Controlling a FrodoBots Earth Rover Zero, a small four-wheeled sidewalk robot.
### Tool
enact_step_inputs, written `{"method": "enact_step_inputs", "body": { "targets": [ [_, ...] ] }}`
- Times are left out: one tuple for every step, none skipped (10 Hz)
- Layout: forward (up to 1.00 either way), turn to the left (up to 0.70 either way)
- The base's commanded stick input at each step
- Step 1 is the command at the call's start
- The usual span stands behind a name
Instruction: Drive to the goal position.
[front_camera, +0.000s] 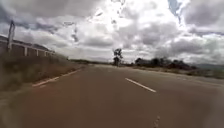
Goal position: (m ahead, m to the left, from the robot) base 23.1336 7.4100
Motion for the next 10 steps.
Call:
{"method": "enact_step_inputs", "body": {
  "targets": [
    [0.85, 0.00],
    [0.85, 0.00],
    [0.85, 0.00],
    [0.85, 0.00],
    [0.85, 0.00],
    [0.85, 0.00],
    [0.85, 0.00],
    [0.85, 0.00],
    [0.85, 0.00],
    [0.85, 0.00]
  ]
}}
